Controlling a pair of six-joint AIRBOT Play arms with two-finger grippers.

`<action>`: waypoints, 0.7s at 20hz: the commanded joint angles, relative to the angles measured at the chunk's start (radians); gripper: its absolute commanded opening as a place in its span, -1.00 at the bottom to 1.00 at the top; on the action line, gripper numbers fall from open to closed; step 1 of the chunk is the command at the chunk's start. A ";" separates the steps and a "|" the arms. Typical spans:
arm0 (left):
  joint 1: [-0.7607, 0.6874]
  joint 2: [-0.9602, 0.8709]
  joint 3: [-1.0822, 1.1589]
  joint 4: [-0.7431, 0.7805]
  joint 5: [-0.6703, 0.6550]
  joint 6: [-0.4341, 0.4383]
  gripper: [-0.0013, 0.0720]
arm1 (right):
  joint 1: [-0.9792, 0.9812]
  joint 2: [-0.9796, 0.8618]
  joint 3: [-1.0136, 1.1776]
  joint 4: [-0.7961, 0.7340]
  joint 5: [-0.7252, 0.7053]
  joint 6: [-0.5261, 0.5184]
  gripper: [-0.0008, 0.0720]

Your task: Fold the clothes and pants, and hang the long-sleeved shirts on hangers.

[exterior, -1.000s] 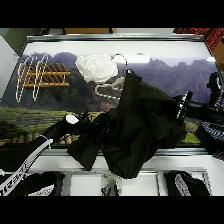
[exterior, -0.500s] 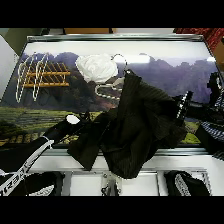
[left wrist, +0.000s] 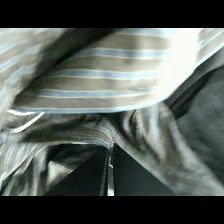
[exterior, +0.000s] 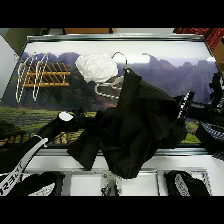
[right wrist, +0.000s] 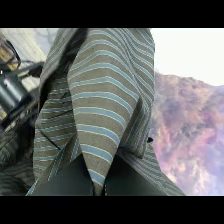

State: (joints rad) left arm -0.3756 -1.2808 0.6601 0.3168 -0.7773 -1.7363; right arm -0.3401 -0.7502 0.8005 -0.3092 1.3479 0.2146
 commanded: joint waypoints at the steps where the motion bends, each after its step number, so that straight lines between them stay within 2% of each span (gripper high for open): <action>1: 0.167 0.080 0.002 0.006 -0.025 0.075 -0.93 | 0.001 0.062 0.001 0.000 -0.024 0.072 -0.97; 2: 0.230 0.100 0.014 0.030 -0.053 0.089 -0.93 | 0.003 0.083 0.001 0.000 -0.023 0.111 -0.97; 4: 0.315 0.110 0.093 0.196 -0.158 0.090 -0.93 | 0.008 0.120 0.001 -0.001 0.003 0.158 -0.97; 7: 0.364 0.110 0.240 0.394 -0.236 0.088 -0.93 | 0.010 0.163 0.001 -0.004 0.046 0.207 -0.97; 14: 0.389 0.110 0.504 0.538 -0.267 0.091 -0.93 | 0.011 0.187 0.001 -0.053 0.102 0.305 -0.97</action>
State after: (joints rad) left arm 0.0025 -1.1725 1.0691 0.7765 -1.0245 -1.6478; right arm -0.3309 -0.5709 0.8009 -0.3264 1.4273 0.4664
